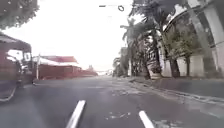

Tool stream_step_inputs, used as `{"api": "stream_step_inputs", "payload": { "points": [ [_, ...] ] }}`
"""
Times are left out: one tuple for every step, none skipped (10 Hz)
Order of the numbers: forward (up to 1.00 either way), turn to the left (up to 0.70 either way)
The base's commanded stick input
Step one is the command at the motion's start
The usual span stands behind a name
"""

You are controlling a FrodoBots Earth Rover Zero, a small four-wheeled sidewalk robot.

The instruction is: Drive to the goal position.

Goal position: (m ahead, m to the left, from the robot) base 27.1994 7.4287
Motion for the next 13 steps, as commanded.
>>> {"api": "stream_step_inputs", "payload": {
  "points": [
    [1.0,-0.35],
    [1.0,-0.4],
    [1.0,-0.4],
    [1.0,-0.38],
    [1.0,0.0],
    [1.0,0.0],
    [1.0,0.0],
    [1.0,0.0],
    [1.0,0.0],
    [1.0,0.0],
    [1.0,0.0],
    [1.0,0.0],
    [1.0,0.0]
  ]
}}
